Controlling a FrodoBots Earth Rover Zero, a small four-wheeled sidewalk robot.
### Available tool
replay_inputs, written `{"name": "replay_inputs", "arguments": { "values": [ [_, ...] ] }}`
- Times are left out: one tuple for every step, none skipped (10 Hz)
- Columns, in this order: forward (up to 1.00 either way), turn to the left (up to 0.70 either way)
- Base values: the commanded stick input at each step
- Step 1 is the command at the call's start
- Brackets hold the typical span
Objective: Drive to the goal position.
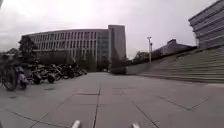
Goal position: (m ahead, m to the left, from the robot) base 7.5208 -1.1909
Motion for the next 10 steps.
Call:
{"name": "replay_inputs", "arguments": {
  "values": [
    [0.7, 0.0],
    [0.7, 0.0],
    [0.7, 0.0],
    [0.7, 0.0],
    [0.7, 0.0],
    [0.7, 0.0],
    [0.7, 0.0],
    [0.7, 0.0],
    [0.7, 0.0],
    [0.7, 0.0]
  ]
}}
